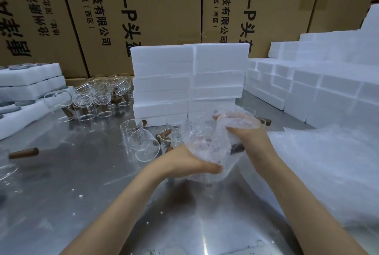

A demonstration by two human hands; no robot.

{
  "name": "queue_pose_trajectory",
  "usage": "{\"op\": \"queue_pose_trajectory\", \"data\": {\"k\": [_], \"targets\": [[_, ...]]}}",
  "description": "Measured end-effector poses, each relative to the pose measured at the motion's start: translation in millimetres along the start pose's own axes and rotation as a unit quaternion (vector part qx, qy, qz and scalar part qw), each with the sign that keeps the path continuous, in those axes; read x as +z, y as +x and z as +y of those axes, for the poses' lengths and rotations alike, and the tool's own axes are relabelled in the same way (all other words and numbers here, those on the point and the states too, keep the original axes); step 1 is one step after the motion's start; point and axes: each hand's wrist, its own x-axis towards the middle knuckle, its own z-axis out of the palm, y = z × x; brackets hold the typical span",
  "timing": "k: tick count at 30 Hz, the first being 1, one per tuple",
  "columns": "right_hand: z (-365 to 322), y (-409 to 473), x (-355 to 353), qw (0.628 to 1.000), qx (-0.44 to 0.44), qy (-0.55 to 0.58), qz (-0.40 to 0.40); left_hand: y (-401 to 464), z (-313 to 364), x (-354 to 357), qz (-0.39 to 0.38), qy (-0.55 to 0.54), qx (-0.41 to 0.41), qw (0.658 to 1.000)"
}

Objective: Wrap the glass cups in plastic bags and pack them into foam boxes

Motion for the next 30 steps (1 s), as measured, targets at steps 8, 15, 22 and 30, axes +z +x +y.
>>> {"op": "queue_pose_trajectory", "data": {"k": [8, 15, 22, 30], "targets": [[-1.7, -2.2, 6.8, 0.999, -0.002, -0.032, -0.041, 6.8, 0.5, 12.7, -0.012, 0.038, 0.058, 0.998], [-2.6, -2.4, 8.6, 0.995, 0.07, 0.018, -0.075, 1.4, -4.1, 15.4, 0.035, -0.216, 0.096, 0.971], [-5.5, -2.9, 8.8, 0.998, 0.02, -0.039, -0.054, 6.3, -9.7, 17.9, 0.102, -0.214, 0.059, 0.97], [-9.0, -7.9, 0.8, 0.975, 0.035, -0.079, -0.206, 12.7, -14.4, 15.4, 0.118, -0.195, 0.028, 0.973]]}}
